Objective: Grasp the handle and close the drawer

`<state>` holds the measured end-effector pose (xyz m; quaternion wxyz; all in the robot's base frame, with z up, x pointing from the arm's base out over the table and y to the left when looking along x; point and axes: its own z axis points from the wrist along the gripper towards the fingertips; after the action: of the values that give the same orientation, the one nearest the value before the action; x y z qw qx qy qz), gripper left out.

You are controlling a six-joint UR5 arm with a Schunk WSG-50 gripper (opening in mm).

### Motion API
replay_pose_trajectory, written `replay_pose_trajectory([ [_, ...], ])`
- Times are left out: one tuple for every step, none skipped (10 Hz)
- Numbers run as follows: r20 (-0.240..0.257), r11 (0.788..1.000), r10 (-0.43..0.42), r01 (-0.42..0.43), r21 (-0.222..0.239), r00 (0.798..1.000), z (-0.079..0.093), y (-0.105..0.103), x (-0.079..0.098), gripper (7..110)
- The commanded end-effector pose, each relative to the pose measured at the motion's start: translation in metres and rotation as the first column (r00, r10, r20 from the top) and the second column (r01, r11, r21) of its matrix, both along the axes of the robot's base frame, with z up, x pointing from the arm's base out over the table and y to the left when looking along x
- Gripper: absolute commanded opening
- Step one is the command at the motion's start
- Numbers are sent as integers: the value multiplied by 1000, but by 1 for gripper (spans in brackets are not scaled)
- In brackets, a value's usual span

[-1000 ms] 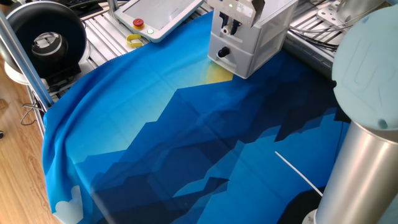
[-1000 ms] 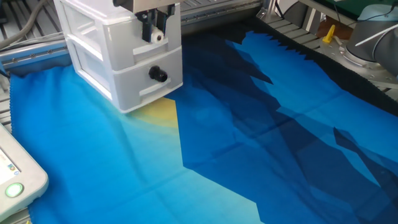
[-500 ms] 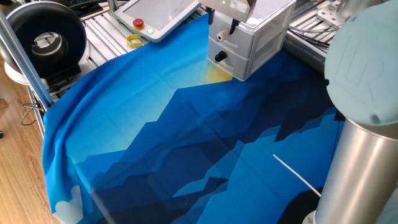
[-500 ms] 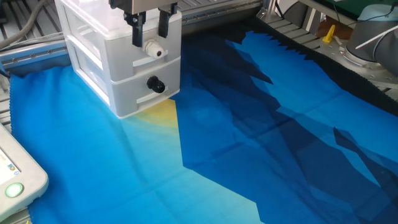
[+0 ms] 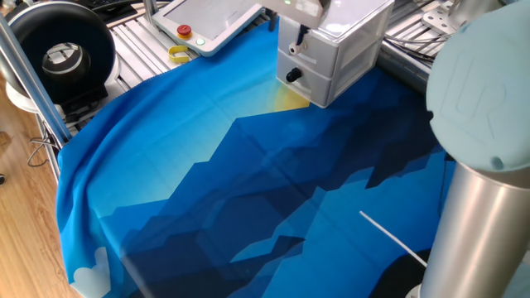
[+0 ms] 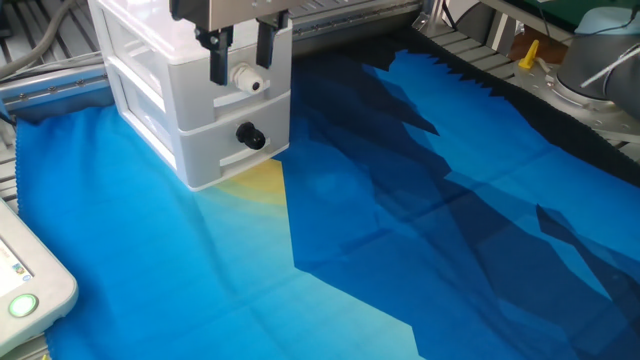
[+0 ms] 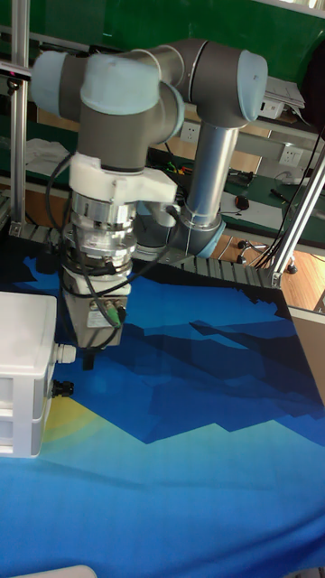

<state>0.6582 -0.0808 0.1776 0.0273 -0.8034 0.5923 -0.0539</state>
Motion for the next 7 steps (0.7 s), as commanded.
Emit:
replay_pose_trajectory([
  [36,997,-72,73,-26,997,16,43,24,66],
  [53,992,-120,122,-31,991,17,52,29,66],
  [62,986,-162,164,-33,985,17,61,32,44],
  [79,972,-232,234,-22,970,21,72,40,44],
  [104,960,-277,280,-15,955,27,83,47,44],
  [128,953,-300,304,-12,945,34,90,53,44],
  [141,945,-325,326,12,935,39,100,56,44],
])
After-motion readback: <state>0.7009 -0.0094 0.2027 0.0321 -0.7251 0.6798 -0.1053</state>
